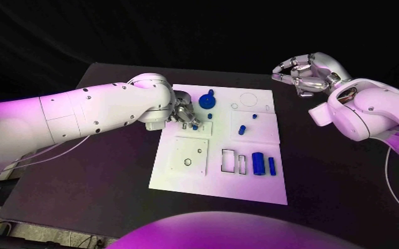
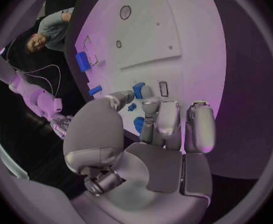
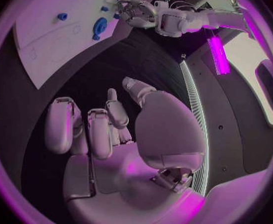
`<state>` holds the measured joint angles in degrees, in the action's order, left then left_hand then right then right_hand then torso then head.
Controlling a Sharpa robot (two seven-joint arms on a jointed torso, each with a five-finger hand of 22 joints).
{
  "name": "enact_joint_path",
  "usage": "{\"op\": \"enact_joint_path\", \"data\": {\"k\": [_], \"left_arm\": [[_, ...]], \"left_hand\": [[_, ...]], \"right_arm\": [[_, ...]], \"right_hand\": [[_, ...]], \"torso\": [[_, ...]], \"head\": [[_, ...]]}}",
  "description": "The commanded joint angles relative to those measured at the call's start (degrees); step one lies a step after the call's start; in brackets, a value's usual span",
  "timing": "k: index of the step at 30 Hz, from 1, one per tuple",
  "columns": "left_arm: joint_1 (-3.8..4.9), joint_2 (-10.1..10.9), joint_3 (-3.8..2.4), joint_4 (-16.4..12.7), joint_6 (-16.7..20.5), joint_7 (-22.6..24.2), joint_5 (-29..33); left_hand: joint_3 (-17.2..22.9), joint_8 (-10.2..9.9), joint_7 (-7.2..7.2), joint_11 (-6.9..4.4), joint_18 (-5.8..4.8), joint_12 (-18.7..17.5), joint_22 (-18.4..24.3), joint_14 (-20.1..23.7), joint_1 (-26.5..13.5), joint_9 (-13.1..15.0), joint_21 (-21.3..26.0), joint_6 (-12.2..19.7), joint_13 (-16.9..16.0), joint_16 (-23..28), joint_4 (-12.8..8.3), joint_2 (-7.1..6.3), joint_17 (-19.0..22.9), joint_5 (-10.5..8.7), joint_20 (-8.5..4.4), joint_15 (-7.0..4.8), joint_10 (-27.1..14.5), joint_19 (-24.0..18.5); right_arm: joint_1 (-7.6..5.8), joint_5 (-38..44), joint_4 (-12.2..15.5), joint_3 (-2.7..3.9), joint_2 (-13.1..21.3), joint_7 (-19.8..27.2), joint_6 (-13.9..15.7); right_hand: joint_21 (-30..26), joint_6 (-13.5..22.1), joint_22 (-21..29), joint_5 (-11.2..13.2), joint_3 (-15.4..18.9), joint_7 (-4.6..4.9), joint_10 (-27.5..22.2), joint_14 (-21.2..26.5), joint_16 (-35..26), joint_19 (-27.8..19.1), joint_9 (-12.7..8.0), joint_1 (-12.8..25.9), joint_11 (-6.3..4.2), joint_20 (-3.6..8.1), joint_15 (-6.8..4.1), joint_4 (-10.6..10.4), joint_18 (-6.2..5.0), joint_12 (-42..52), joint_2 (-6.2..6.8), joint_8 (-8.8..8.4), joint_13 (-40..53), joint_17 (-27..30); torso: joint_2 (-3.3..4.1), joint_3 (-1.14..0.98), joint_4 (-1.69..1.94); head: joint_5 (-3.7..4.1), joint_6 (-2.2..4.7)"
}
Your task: Assemble the parts on the task board
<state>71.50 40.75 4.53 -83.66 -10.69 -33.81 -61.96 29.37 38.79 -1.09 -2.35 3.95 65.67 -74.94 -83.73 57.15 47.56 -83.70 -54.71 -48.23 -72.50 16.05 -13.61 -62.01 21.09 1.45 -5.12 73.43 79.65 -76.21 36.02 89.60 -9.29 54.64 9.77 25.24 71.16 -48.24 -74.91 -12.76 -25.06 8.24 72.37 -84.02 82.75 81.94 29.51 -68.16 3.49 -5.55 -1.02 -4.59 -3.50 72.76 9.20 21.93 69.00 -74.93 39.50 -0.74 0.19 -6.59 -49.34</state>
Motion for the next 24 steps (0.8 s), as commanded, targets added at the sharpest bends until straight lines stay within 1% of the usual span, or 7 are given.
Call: {"op": "enact_joint_path", "data": {"k": [1,5,10,15,16,18,24], "left_arm": [[-0.14,0.42,-0.10,-0.52,0.89,-0.21,0.51],[-0.12,0.99,-0.41,-1.09,1.43,-0.14,0.66],[-0.06,1.64,-1.28,-1.71,2.32,-0.01,2.09],[0.38,2.58,-2.55,-2.23,3.69,0.17,4.76],[0.60,2.86,-2.89,-2.30,3.86,0.27,5.54],[1.26,3.41,-3.43,-2.28,3.99,0.43,7.06],[3.88,4.25,-4.12,-0.26,2.29,0.93,8.99]], "left_hand": [[-1.33,0.20,-0.51,0.07,-0.61,-0.22,-0.79,0.06,-0.18,0.08,0.26,0.03,0.21,0.18,0.37,-0.41,-0.09,-0.10,-0.19,-0.31,-0.47,0.36],[-2.67,0.18,-0.54,0.10,-0.62,-0.15,-0.84,0.05,-0.59,0.06,0.25,0.01,0.14,0.17,0.64,-0.46,-0.12,-0.14,-0.18,-0.29,-0.43,0.41],[-3.15,0.15,-0.55,0.11,-0.61,-0.17,-0.81,0.06,-0.80,0.05,0.27,0.02,0.19,0.19,0.68,-0.44,-0.09,-0.16,-0.18,-0.29,-0.46,0.39],[-4.83,-1.34,-1.44,0.86,-0.28,-4.34,0.64,0.13,0.31,-0.57,1.04,2.36,6.58,0.32,0.56,0.05,0.04,0.22,0.06,0.26,-4.19,-0.64],[-4.98,-1.48,-1.54,0.93,-0.25,-4.57,0.78,0.13,0.47,-0.63,1.12,2.56,6.93,0.31,0.56,0.11,0.02,0.24,0.11,0.33,-4.45,-0.74],[-5.74,-3.95,-2.63,1.76,-0.24,-4.61,0.92,0.14,1.21,-2.05,1.25,5.37,7.22,0.30,0.61,0.29,0.00,0.36,0.45,0.98,-4.77,-0.84],[-6.89,-5.39,-3.29,2.38,0.00,-4.84,1.96,0.18,2.20,-3.48,1.85,5.77,7.88,0.32,0.60,0.23,0.04,0.32,1.00,1.53,-5.41,-1.59]], "right_arm": [[0.03,0.48,0.05,0.00,-0.02,0.31,-0.34],[0.03,0.48,0.00,0.00,0.00,0.28,-0.41],[0.04,0.48,-0.19,0.00,0.03,0.29,-0.43],[0.05,0.48,-0.40,0.00,-0.01,0.31,-0.40],[0.05,0.48,-0.45,0.00,-0.02,0.32,-0.40],[0.05,0.48,-0.54,0.00,-0.05,0.32,-0.39],[0.06,0.48,-0.73,0.00,-0.13,0.29,-0.41]], "right_hand": [[-0.21,0.43,-8.42,-0.15,0.03,0.09,-0.37,-2.91,-0.20,-0.35,0.06,0.54,0.11,0.14,0.39,-0.45,-0.43,-0.32,-0.12,0.39,-0.07,-1.91],[-0.19,0.45,-8.43,-0.15,0.03,0.08,-0.40,-2.90,-0.21,-0.34,0.06,0.53,0.10,0.14,0.39,-0.49,-0.43,-0.35,-0.14,0.42,-0.11,-1.89],[-0.28,0.48,-8.40,-0.10,0.09,0.09,-0.40,-2.89,-0.24,-0.37,0.07,0.61,0.11,0.13,0.39,-0.60,-0.44,-0.34,-0.12,0.46,-0.10,-1.85],[-0.34,0.51,-8.38,-0.05,0.14,0.09,-0.38,-2.90,-0.24,-0.39,0.08,0.68,0.12,0.13,0.40,-0.70,-0.45,-0.32,-0.11,0.50,-0.09,-1.86],[-0.34,0.51,-8.38,-0.05,0.14,0.09,-0.38,-2.90,-0.24,-0.39,0.08,0.68,0.12,0.13,0.40,-0.70,-0.45,-0.32,-0.11,0.50,-0.09,-1.86],[-0.34,0.51,-8.38,-0.05,0.14,0.09,-0.38,-2.90,-0.24,-0.39,0.08,0.68,0.12,0.13,0.40,-0.70,-0.45,-0.32,-0.11,0.50,-0.09,-1.86],[-0.34,0.51,-8.38,-0.05,0.14,0.09,-0.38,-2.90,-0.24,-0.39,0.08,0.68,0.12,0.13,0.40,-0.70,-0.45,-0.32,-0.11,0.50,-0.09,-1.86]], "torso": [[0.01,-0.01,-0.05],[0.02,0.01,0.01],[-0.03,0.03,0.02],[-0.05,-0.01,-0.02],[-0.06,-0.03,-0.04],[-0.06,-0.04,-0.03],[0.00,-0.06,0.04]], "head": [[0.07,0.04],[0.24,0.14],[0.37,0.21],[0.39,0.44],[0.37,0.52],[0.37,0.67],[0.32,1.12]]}}
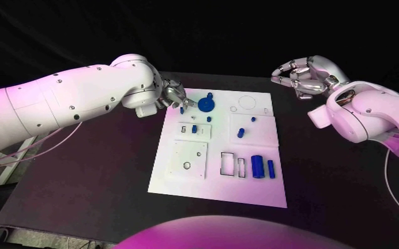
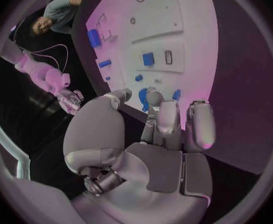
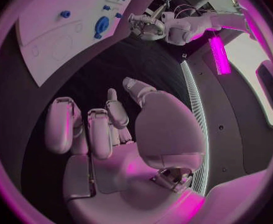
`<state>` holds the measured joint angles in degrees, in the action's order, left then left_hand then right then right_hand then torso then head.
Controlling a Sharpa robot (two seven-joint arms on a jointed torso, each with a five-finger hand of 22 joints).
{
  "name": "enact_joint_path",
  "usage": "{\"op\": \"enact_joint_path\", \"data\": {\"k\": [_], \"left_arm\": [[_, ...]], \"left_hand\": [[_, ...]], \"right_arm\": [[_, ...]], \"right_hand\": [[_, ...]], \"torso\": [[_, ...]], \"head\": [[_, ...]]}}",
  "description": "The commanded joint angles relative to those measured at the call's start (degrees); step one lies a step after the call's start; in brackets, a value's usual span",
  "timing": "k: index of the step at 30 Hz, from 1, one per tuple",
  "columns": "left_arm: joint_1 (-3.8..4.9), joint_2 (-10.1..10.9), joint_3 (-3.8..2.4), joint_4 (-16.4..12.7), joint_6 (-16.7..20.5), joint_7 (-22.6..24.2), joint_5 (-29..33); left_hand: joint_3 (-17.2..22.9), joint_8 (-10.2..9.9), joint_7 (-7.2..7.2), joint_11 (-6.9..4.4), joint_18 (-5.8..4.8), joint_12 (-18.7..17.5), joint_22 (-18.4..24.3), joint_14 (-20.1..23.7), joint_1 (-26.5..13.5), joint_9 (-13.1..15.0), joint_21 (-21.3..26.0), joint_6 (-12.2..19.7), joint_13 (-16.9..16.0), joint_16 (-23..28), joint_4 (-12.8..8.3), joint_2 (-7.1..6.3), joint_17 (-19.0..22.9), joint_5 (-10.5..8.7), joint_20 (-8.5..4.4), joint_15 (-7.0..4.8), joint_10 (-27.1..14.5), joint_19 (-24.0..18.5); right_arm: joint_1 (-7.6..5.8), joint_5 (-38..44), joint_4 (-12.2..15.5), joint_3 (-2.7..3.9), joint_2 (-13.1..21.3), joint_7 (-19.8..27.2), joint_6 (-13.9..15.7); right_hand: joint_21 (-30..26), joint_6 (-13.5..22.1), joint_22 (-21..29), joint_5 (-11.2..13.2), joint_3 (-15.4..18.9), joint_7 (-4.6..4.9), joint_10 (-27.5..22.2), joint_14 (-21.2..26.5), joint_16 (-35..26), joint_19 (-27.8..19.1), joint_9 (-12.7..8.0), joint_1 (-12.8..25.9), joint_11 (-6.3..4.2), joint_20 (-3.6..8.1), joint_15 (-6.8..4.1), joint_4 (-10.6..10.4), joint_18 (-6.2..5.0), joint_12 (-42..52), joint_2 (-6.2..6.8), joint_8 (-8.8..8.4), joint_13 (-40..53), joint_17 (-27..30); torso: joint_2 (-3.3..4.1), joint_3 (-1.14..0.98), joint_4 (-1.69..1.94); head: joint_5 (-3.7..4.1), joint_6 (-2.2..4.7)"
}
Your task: Assemble the parts on the task board
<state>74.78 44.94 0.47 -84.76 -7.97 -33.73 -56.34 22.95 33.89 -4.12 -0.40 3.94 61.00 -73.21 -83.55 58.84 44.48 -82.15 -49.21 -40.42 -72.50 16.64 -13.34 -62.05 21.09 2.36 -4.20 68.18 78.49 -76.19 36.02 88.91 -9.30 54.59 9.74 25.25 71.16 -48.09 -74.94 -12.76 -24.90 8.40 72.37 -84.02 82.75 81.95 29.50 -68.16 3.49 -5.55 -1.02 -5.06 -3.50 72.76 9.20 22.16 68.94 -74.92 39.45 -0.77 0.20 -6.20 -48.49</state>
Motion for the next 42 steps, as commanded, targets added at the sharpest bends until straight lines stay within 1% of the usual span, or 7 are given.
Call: {"op": "enact_joint_path", "data": {"k": [1,4,10,17,23,31,42], "left_arm": [[0.86,0.05,-0.10,1.35,-0.57,0.93,3.31],[1.56,-0.66,-0.18,4.17,-0.81,1.06,2.26],[1.99,-3.45,-0.07,9.60,-2.16,1.30,-0.42],[1.98,-5.86,0.81,13.58,-4.83,1.63,-1.52],[1.78,-7.32,1.64,15.56,-6.49,1.79,-1.58],[1.54,-8.56,2.39,17.38,-8.10,1.78,-1.60],[1.44,-9.08,2.87,18.14,-10.24,1.35,-1.60]], "left_hand": [[-0.64,-0.80,-0.37,0.53,0.02,-0.35,0.27,0.01,0.64,-0.68,0.33,0.40,0.37,0.31,0.01,-0.03,0.07,0.32,0.16,0.69,-0.38,-0.47],[-1.71,-2.53,-1.02,1.10,0.09,-1.11,0.54,0.03,1.31,-2.50,0.55,1.17,1.84,0.27,0.03,0.16,0.03,0.34,0.59,1.17,-1.42,-0.66],[-1.88,-2.76,-1.10,1.18,0.14,-1.50,0.75,0.05,1.45,-2.80,0.67,1.18,2.49,0.28,0.05,0.29,0.07,0.35,0.67,1.25,-1.84,-0.80],[-1.97,-2.86,-1.14,1.22,0.14,-1.58,0.77,0.06,1.48,-2.94,0.68,1.18,2.62,0.29,0.08,0.35,0.08,0.34,0.70,1.28,-1.96,-0.82],[-2.04,-2.91,-1.15,1.24,0.14,-1.58,0.74,0.06,1.48,-3.06,0.68,1.11,2.63,0.28,0.10,0.47,0.07,0.28,0.74,1.31,-1.99,-0.80],[-2.12,-2.93,-1.14,1.25,0.12,-1.52,0.66,0.07,1.52,-3.21,0.65,0.91,2.58,0.28,0.09,0.66,0.07,0.23,0.78,1.33,-2.00,-0.75],[-2.19,-2.95,-1.07,1.20,0.12,-1.44,0.59,0.09,2.15,-3.63,0.64,0.32,2.65,0.27,-0.03,1.12,0.08,0.22,0.87,1.33,-2.07,-0.72]], "right_arm": [[0.04,0.47,-0.06,0.00,-0.10,0.33,-0.42],[0.05,0.47,-0.13,0.00,-0.16,0.31,-0.45],[0.07,0.47,-0.17,-0.01,-0.33,0.31,-0.51],[0.12,0.47,-0.11,-0.01,-0.37,0.30,-0.58],[0.14,0.47,-0.08,-0.01,-0.38,0.32,-0.54],[0.15,0.47,-0.07,-0.01,-0.44,0.35,-0.55],[0.16,0.47,-0.11,-0.01,-0.51,0.35,-0.59]], "right_hand": [[-0.34,0.35,-8.34,-0.05,-0.02,-0.06,-0.38,-2.90,-0.25,-0.39,0.10,0.69,0.12,0.13,0.40,-0.22,-0.45,-0.32,-0.11,0.28,-0.03,-1.88],[-0.34,0.35,-8.34,-0.05,-0.02,-0.06,-0.38,-2.90,-0.25,-0.39,0.10,0.69,0.12,0.13,0.40,-0.22,-0.45,-0.32,-0.11,0.28,-0.03,-1.88],[-0.25,0.37,-8.38,-0.02,0.01,-0.07,-0.32,-2.89,-0.26,-0.34,0.11,0.71,0.11,0.13,0.40,-0.30,-0.43,-0.26,-0.11,0.34,0.04,-1.86],[-0.25,0.37,-8.38,-0.02,0.01,-0.07,-0.32,-2.89,-0.26,-0.34,0.11,0.71,0.11,0.13,0.40,-0.30,-0.43,-0.26,-0.11,0.34,0.04,-1.86],[-0.25,0.37,-8.38,-0.02,0.01,-0.07,-0.32,-2.89,-0.26,-0.34,0.11,0.71,0.11,0.13,0.40,-0.30,-0.43,-0.26,-0.11,0.34,0.04,-1.86],[-0.31,0.43,-8.37,-0.04,0.02,-0.10,-0.33,-2.90,-0.26,-0.34,0.13,0.63,0.08,0.13,0.39,-0.37,-0.44,-0.26,-0.12,0.42,0.02,-1.88],[-0.31,0.43,-8.37,-0.04,0.02,-0.10,-0.33,-2.90,-0.26,-0.34,0.13,0.63,0.08,0.13,0.39,-0.37,-0.44,-0.26,-0.12,0.42,0.02,-1.88]], "torso": [[0.05,-0.04,0.04],[0.10,0.01,0.12],[0.16,0.05,0.03],[0.21,0.18,-0.14],[0.24,0.15,-0.05],[0.23,0.12,-0.09],[0.18,0.12,-0.07]], "head": [[-0.11,0.27],[0.11,0.65],[-0.16,1.08],[-0.33,0.80],[-0.35,0.70],[-0.39,0.58],[-0.41,0.45]]}}
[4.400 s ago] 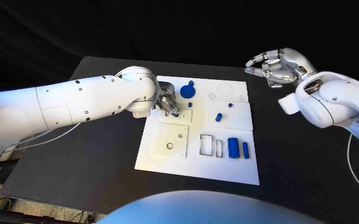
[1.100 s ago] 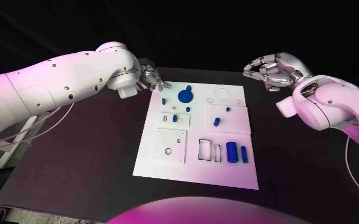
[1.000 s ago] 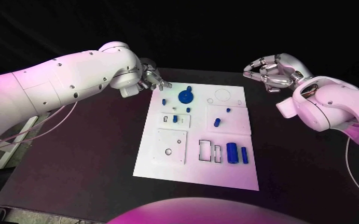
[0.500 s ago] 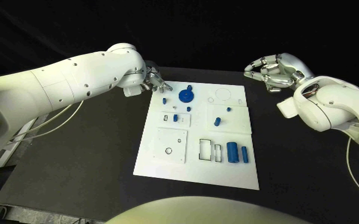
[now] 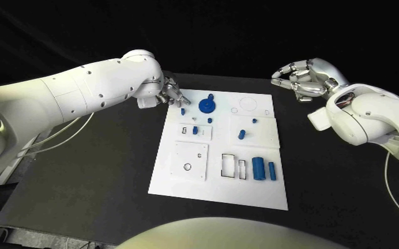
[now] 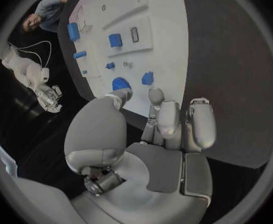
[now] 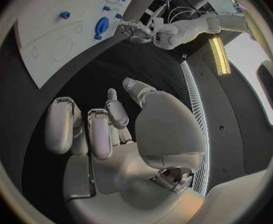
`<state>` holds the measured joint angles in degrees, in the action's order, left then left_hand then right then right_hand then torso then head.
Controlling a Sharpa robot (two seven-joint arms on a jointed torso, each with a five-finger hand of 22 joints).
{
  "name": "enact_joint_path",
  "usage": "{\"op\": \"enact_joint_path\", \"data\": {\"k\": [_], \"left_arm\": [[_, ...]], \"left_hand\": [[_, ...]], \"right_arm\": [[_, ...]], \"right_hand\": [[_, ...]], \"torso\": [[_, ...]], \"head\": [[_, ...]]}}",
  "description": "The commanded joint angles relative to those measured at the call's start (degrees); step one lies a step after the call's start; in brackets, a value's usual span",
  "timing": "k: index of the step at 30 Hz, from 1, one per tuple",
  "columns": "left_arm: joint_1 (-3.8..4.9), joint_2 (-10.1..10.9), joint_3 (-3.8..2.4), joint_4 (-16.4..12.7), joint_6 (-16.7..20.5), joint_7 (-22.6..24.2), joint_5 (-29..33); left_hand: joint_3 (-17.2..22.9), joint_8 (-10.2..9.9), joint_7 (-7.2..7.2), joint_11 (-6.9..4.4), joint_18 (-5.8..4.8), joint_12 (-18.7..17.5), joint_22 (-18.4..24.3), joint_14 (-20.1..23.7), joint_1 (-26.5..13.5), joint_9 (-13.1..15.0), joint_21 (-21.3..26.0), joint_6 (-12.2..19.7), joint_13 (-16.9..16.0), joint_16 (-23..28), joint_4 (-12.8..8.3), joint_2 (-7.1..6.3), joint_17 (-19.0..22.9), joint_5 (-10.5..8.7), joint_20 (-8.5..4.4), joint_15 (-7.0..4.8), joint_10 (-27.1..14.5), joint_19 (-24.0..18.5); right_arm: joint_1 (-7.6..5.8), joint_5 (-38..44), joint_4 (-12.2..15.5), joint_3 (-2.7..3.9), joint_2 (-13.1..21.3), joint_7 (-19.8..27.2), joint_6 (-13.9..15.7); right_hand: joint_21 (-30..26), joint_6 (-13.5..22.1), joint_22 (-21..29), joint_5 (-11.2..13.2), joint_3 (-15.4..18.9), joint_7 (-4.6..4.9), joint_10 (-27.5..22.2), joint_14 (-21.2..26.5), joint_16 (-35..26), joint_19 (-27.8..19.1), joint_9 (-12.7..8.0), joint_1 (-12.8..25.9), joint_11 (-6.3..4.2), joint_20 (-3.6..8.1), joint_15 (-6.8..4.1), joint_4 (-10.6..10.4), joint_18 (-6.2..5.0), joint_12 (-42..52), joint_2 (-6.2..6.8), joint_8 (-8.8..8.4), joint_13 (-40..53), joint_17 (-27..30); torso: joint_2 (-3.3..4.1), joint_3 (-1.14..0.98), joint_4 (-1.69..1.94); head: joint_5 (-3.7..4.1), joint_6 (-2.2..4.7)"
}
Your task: Assemble the parts on the task board
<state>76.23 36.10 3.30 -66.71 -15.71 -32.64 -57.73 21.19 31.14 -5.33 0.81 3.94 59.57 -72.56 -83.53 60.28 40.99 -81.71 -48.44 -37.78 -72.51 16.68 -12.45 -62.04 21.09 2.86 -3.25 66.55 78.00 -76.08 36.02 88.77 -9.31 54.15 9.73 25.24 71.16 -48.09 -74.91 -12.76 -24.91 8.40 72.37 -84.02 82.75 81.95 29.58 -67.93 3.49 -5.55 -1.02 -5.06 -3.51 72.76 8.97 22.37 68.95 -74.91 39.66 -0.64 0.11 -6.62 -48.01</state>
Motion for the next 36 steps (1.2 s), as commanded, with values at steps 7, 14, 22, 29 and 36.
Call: {"op": "enact_joint_path", "data": {"k": [7,14,22,29,36], "left_arm": [[-0.08,-0.39,0.23,0.49,-3.52,0.00,-0.21],[-0.15,-0.45,0.30,0.48,-3.89,0.05,-0.21],[-0.26,-0.65,0.35,0.60,-3.90,0.03,-0.15],[-0.46,-0.87,0.39,0.93,-3.04,0.16,0.15],[-0.51,-1.01,0.40,1.04,-2.90,0.40,0.72]], "left_hand": [[-0.36,-0.27,0.18,-0.06,0.12,0.01,-0.10,0.07,1.60,-0.54,0.20,-0.83,0.16,0.27,-0.16,0.63,0.07,0.35,0.41,0.35,-0.56,-0.21],[-0.15,-0.33,0.25,-0.12,0.10,0.34,-0.25,0.08,3.09,-1.09,0.15,-1.35,-0.11,0.24,-0.25,1.12,0.04,0.45,0.42,0.32,-0.42,-0.13],[0.19,-0.37,0.36,-0.23,0.04,0.59,-0.54,0.08,4.46,-1.54,0.02,-1.72,-0.26,0.23,-0.30,1.73,0.04,0.49,0.38,0.23,-0.27,0.06],[0.87,-0.34,0.50,-0.36,0.01,0.76,-0.69,0.07,6.30,-2.01,-0.04,-2.05,-0.24,0.21,-0.43,2.95,0.03,0.51,0.30,0.12,-0.16,0.15],[1.16,-0.20,0.62,-0.47,-0.01,0.89,-0.83,0.07,7.48,-2.18,-0.10,-2.23,-0.29,0.21,-0.64,3.36,0.03,0.42,0.25,0.04,-0.05,0.24]], "right_arm": [[0.05,0.47,0.03,0.00,-0.08,0.36,-0.59],[0.05,0.47,0.00,0.00,-0.11,0.35,-0.61],[0.06,0.47,-0.01,0.00,-0.16,0.36,-0.65],[0.06,0.47,0.01,0.00,-0.16,0.36,-0.65],[0.07,0.47,0.00,0.00,-0.20,0.36,-0.69]], "right_hand": [[-0.31,0.44,-8.40,-0.04,0.02,-0.10,-0.34,-2.90,-0.26,-0.34,0.05,0.40,0.08,0.12,0.39,-0.37,-0.43,-0.26,0.11,0.20,0.01,-1.90],[-0.32,0.50,-8.40,-0.08,0.00,-0.11,-0.31,-2.91,-0.27,-0.32,0.06,0.29,0.07,0.13,0.37,-0.44,-0.43,-0.22,0.08,0.29,0.05,-1.90],[-0.32,0.50,-8.40,-0.08,0.00,-0.11,-0.31,-2.91,-0.27,-0.32,0.06,0.29,0.07,0.13,0.37,-0.44,-0.43,-0.22,0.08,0.29,0.05,-1.90],[-0.34,0.54,-8.40,-0.11,-0.01,-0.12,-0.34,-2.92,-0.27,-0.31,0.08,0.24,0.06,0.14,0.36,-0.50,-0.43,-0.24,0.06,0.36,0.01,-1.92],[-0.34,0.54,-8.40,-0.11,-0.01,-0.12,-0.34,-2.92,-0.27,-0.31,0.08,0.24,0.06,0.14,0.36,-0.50,-0.43,-0.24,0.06,0.36,0.01,-1.92]], "torso": [[-0.01,-0.02,0.02],[-0.04,-0.01,-0.01],[-0.01,-0.03,0.01],[0.02,-0.03,-0.02],[-0.02,-0.04,0.02]], "head": [[0.04,-0.11],[0.01,-0.18],[-0.01,-0.16],[0.05,-0.29],[0.04,-0.44]]}}
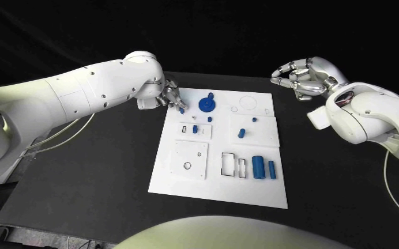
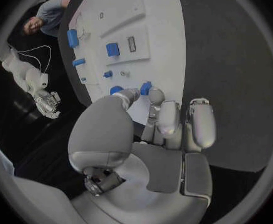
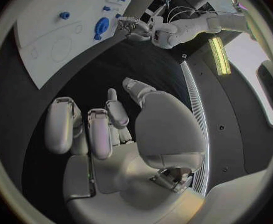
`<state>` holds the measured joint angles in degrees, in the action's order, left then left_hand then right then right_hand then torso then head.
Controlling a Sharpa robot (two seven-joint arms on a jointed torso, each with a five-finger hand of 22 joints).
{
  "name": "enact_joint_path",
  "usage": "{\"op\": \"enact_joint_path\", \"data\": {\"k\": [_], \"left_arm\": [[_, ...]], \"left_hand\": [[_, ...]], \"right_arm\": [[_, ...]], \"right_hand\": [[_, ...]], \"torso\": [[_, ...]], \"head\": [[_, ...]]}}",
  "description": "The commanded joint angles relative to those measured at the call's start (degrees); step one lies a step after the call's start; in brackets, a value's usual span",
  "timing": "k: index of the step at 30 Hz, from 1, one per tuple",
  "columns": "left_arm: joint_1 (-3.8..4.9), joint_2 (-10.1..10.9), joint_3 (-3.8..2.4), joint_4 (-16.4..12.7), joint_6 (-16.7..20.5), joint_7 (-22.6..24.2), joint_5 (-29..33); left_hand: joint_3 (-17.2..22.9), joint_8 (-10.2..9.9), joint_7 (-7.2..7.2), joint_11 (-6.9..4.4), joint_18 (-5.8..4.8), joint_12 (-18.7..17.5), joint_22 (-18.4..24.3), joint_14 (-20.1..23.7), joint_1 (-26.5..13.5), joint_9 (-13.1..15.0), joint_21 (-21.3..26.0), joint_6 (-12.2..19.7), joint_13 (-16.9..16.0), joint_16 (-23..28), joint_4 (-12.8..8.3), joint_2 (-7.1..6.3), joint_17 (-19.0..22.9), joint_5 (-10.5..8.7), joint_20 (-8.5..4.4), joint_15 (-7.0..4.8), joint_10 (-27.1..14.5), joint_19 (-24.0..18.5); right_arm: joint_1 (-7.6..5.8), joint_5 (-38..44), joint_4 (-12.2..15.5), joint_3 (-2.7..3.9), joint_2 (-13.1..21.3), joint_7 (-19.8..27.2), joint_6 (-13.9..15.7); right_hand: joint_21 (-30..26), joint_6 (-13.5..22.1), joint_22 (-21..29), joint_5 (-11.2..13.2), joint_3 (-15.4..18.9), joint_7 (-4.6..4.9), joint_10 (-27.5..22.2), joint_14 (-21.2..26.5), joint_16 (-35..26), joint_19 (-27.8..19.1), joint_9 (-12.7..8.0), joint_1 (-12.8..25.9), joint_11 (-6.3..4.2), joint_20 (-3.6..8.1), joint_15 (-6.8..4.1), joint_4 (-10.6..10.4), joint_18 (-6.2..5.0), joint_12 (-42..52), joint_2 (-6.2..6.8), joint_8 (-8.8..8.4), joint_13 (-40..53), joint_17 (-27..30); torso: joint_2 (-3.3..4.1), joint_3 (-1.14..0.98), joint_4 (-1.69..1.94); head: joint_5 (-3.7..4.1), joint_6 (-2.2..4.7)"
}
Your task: Assemble the parts on the task board
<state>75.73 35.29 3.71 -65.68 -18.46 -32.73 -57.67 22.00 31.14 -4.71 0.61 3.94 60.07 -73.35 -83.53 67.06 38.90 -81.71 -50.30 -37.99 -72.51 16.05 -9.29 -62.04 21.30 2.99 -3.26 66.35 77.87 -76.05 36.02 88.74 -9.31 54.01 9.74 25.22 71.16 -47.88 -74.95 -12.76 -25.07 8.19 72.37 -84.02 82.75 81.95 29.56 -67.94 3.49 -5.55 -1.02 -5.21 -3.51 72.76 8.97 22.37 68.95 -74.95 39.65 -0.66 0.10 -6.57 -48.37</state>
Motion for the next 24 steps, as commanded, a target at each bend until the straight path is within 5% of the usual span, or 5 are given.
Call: {"op": "enact_joint_path", "data": {"k": [1,6,9,15,24], "left_arm": [[-0.01,-0.21,-0.01,0.03,-0.13,0.54,0.71],[-0.02,-0.19,0.00,0.21,0.43,0.89,1.54],[-0.02,-0.10,0.00,0.33,0.95,1.12,2.64],[-0.02,0.52,-0.01,-0.15,1.85,1.43,4.50],[-0.08,4.50,-0.36,-5.24,5.43,1.96,8.43]], "left_hand": [[0.39,-0.17,0.03,-0.28,-0.02,0.41,-0.06,0.06,0.85,-0.10,-0.11,-0.41,-0.08,0.19,-0.03,0.25,-0.01,0.19,0.11,0.03,0.17,0.38],[1.48,0.24,0.36,-0.58,-0.04,0.45,-0.21,0.06,3.35,-0.20,-0.16,-0.71,0.02,0.21,-0.73,1.49,0.02,0.22,-0.03,-0.22,0.29,0.44],[7.96,2.01,0.64,-0.98,-0.09,0.24,-0.51,0.03,8.60,0.97,-0.29,-0.22,0.11,0.26,-4.14,3.03,0.04,-0.45,-0.39,-0.63,0.66,0.58],[17.88,5.09,0.61,-0.93,-0.15,0.39,-0.94,0.01,6.81,3.38,-0.52,0.61,0.25,0.29,-6.97,0.86,0.06,-0.60,-0.41,-0.54,1.48,0.72],[21.92,6.45,0.80,-1.12,-0.14,1.14,-1.02,0.00,4.51,4.37,-0.56,0.59,-0.59,0.29,-8.50,-0.52,0.05,-0.55,-0.54,-0.71,2.25,0.72]], "right_arm": [[0.04,0.47,0.03,0.00,-0.07,0.35,-0.69],[0.05,0.47,-0.01,0.00,-0.11,0.35,-0.72],[0.05,0.47,-0.03,0.00,-0.13,0.34,-0.73],[0.07,0.47,-0.09,0.00,-0.18,0.36,-0.75],[0.09,0.46,-0.10,0.00,-0.14,0.35,-0.85]], "right_hand": [[-0.34,0.33,-8.36,-0.11,0.15,0.09,-0.34,-2.92,-0.27,-0.31,0.09,0.24,0.06,0.14,0.36,-0.34,-0.43,-0.24,0.05,0.36,0.00,-1.88],[-0.34,0.33,-8.36,-0.11,0.15,0.09,-0.34,-2.92,-0.27,-0.31,0.09,0.24,0.06,0.14,0.36,-0.34,-0.43,-0.24,0.05,0.36,0.00,-1.88],[-0.34,0.33,-8.36,-0.11,0.15,0.09,-0.34,-2.92,-0.27,-0.31,0.09,0.24,0.06,0.14,0.36,-0.34,-0.43,-0.24,0.05,0.36,0.00,-1.88],[-0.34,0.33,-8.36,-0.11,0.15,0.09,-0.34,-2.92,-0.27,-0.31,0.09,0.24,0.06,0.14,0.36,-0.34,-0.43,-0.24,0.05,0.36,0.00,-1.88],[-0.44,0.37,-8.34,-0.21,0.21,0.10,-0.29,-2.92,-0.30,-0.31,0.12,0.34,0.07,0.15,0.36,-0.68,-0.44,-0.18,-0.03,0.54,0.04,-1.85]], "torso": [[0.00,-0.02,0.02],[-0.03,-0.02,0.03],[-0.03,-0.03,0.03],[-0.05,-0.01,0.03],[-0.05,-0.05,0.04]], "head": [[0.01,-0.13],[-0.01,-0.21],[-0.04,-0.19],[-0.08,-0.17],[0.01,-0.20]]}}
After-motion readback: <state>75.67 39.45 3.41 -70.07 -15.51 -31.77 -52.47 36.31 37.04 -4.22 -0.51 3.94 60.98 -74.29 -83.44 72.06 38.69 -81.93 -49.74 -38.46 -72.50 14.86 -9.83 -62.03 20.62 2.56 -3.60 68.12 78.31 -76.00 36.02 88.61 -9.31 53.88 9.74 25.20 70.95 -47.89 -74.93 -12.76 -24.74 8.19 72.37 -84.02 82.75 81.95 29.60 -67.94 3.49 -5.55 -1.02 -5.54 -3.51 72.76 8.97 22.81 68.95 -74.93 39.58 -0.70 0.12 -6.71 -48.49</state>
